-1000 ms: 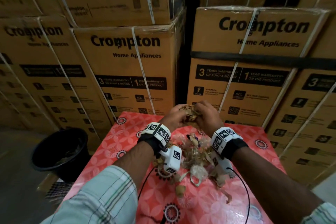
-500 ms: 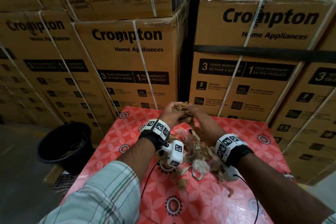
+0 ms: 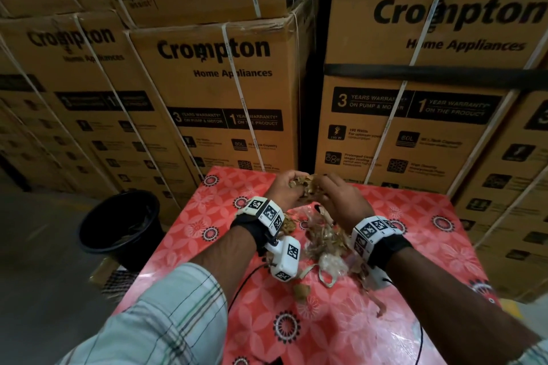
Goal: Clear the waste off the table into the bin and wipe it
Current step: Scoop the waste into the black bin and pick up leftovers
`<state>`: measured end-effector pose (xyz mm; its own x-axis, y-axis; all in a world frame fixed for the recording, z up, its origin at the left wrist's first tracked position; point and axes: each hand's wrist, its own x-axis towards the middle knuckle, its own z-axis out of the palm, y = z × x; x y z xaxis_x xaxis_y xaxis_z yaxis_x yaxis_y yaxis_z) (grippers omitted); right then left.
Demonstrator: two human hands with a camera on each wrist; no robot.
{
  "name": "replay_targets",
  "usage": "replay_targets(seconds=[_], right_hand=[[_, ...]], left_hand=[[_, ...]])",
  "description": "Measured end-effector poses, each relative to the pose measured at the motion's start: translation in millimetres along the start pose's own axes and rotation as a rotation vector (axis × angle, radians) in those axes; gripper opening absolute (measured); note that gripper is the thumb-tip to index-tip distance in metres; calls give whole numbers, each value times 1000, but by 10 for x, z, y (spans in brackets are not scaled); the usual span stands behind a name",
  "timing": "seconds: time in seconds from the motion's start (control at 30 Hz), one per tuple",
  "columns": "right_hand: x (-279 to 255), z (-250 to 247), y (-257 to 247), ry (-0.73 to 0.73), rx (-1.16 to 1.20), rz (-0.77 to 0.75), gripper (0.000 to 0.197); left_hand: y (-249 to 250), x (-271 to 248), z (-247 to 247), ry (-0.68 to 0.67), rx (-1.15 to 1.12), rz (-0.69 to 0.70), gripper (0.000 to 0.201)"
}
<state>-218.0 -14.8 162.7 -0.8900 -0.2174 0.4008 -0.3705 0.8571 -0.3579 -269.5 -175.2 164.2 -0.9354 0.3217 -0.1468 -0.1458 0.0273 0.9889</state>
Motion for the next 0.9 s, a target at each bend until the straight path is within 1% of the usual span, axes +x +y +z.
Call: replay_targets(seconds=[0.07, 0.13, 0.2, 0.27, 0.3, 0.33, 0.4, 0.43, 0.47, 0.5, 0.6, 0.63, 0.7, 0.73, 0.77, 0.8, 0.9], right_hand=[[18, 41, 7, 29, 3, -38, 21], [38, 78, 34, 59, 27, -49, 14], [81, 93, 46, 59, 72, -50, 14], [145, 119, 66, 37, 133, -39, 11], [170, 139, 81, 26, 167, -32, 10], [195, 167, 104, 19, 202, -32, 10], [237, 225, 121, -1, 330, 4, 10], [250, 249, 107, -18, 425, 43, 10], [260, 281, 95, -30, 504, 72, 12], [266, 306, 64, -27, 545, 76, 13], [273, 388, -26, -19, 483, 12, 19], [285, 418, -60, -46, 465, -2, 30], [332, 505, -154, -155, 471, -21, 63], [369, 550, -198, -204, 420, -56, 75], [411, 610, -240, -231, 344, -106, 80], [462, 687, -274, -244, 284, -150, 79], [659, 915, -494, -247, 200, -211, 66]], left_hand=[[-54, -28, -7, -19, -21, 2, 24], [-71, -45, -10, -45, -18, -4, 28], [-44, -48, -29, -59, -22, -28, 30], [1, -95, -44, -68, -16, -55, 27], [-8, -118, -74, -78, 0, -50, 25], [-31, -142, -113, -93, 25, -31, 30], [-88, -213, -214, -115, 113, 21, 47], [-116, -245, -264, -104, 147, 40, 49], [-146, -258, -311, -81, 159, 58, 46], [-164, -260, -354, -53, 152, 75, 41], [-259, -233, -427, 60, 104, 101, 34], [-302, -219, -462, 102, 97, 103, 33], [-370, -238, -578, 166, 84, 96, 28], [-394, -251, -645, 192, 68, 93, 28], [-419, -260, -725, 202, 59, 87, 29], [-440, -267, -813, 201, 48, 81, 29], [-488, -305, -1152, 160, -46, 71, 26]])
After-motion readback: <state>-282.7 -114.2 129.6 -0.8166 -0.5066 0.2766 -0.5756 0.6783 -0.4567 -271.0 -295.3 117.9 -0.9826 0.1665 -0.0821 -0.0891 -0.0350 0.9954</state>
